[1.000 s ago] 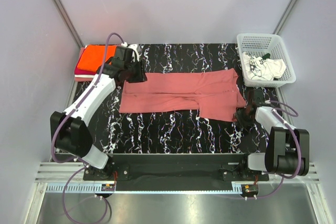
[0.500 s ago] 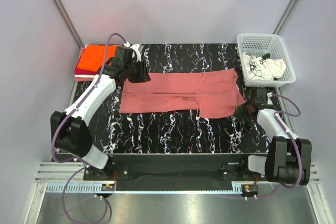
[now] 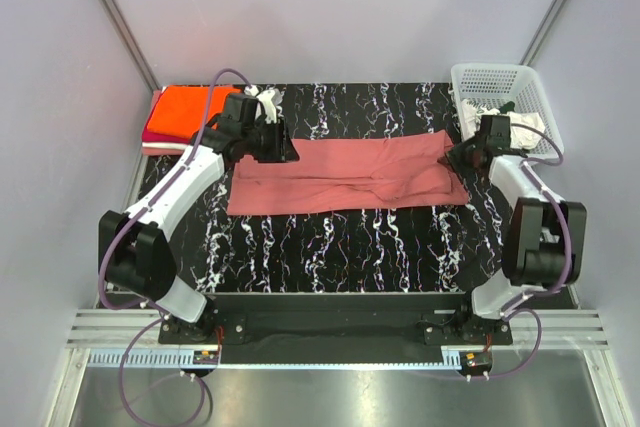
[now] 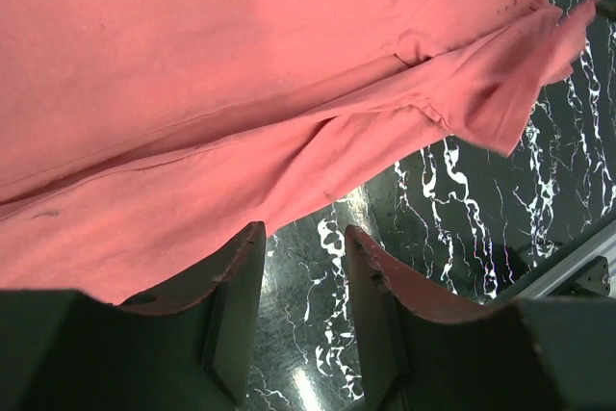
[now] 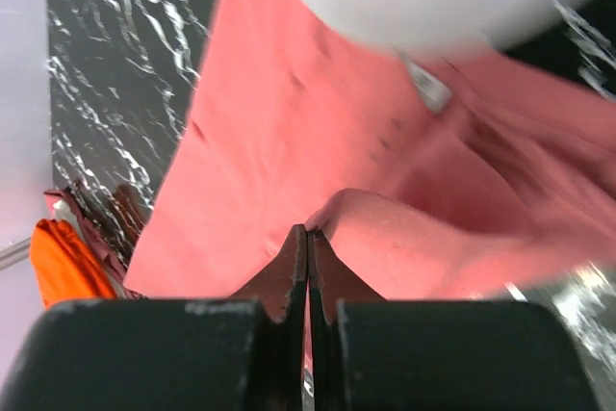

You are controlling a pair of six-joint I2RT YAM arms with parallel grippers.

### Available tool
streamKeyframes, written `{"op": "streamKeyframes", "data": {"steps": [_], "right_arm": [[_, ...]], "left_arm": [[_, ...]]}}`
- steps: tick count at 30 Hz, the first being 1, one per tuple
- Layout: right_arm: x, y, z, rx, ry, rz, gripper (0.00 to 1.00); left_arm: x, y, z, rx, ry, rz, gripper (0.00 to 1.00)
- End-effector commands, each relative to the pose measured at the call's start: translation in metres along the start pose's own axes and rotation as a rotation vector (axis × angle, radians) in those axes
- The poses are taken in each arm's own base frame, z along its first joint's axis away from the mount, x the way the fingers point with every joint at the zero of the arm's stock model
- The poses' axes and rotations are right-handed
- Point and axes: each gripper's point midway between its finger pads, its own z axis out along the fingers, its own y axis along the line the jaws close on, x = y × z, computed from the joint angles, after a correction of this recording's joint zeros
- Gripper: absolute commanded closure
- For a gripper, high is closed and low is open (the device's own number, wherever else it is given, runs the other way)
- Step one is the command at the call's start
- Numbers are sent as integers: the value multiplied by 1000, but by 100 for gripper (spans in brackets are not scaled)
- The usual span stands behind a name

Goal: Fold and stack the t-shirts
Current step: Fold the tshirt

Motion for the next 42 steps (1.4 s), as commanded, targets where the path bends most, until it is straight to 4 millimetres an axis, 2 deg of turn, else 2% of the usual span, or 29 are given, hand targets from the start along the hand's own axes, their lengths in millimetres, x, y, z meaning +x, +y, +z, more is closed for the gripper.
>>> {"op": "streamKeyframes", "data": {"steps": [1, 2, 3, 5, 6, 7, 9, 12, 16, 19, 24, 27, 28, 30, 31, 33, 34, 36, 37, 38, 40, 42], "right_arm": [[-13, 42, 17, -124, 32, -66, 100], [-15, 48, 20, -142, 39, -73, 100], [-20, 63, 21, -184, 41, -93, 100], [-19, 69, 34, -204, 68, -108, 100], [-22, 84, 34, -247, 72, -126, 100], [-21, 84, 43, -248, 86, -129, 100], [-21, 99, 45, -292, 98, -163, 100], [-21, 107, 56, -303, 101, -197, 100], [-20, 106, 71, -300, 116, -225, 100], [-19, 106, 74, -305, 123, -249, 100], [-16, 114, 70, -351, 124, -323, 100], [-14, 113, 67, -356, 128, -329, 100], [-14, 115, 64, -370, 128, -336, 100], [-10, 117, 61, -393, 135, -346, 100], [-10, 118, 58, -406, 135, -355, 100], [-5, 122, 53, -454, 146, -390, 100], [-4, 125, 50, -478, 146, -404, 100], [-2, 134, 44, -556, 132, -442, 100], [-3, 139, 38, -587, 123, -451, 100], [-1, 146, 34, -635, 122, -461, 100], [0, 146, 39, -642, 139, -452, 100], [2, 147, 40, -656, 154, -440, 100]], "left_arm": [[-11, -13, -4, 60, -41, 40, 57], [-11, -12, -3, 60, -38, 39, 57], [-11, -10, -3, 54, -36, 43, 57], [-12, -9, -4, 46, -41, 48, 57], [-12, -9, -4, 43, -39, 48, 57], [-12, -8, -4, 42, -38, 47, 57], [-12, -7, -4, 41, -38, 43, 56], [-11, -7, -3, 49, -30, 37, 56], [-11, -7, -3, 49, -28, 37, 56], [-11, -6, -3, 43, -30, 39, 56], [-6, -7, 1, 61, -12, 30, 55], [-5, -19, 9, 133, 3, -6, 52], [-1, -26, 14, 174, 26, -19, 49], [-10, -44, 20, 220, 11, -23, 48], [-9, -46, 30, 223, 19, -28, 47], [-21, -59, 42, 248, -6, -37, 46], [-13, -62, 60, 263, 30, -49, 46], [-19, -79, 74, 304, 22, -50, 45], [-12, -74, 94, 296, 49, -64, 44], [-21, -80, 100, 314, 27, -57, 43], [-15, -81, 123, 320, 48, -82, 43], [-22, -87, 134, 330, 34, -82, 42]]}}
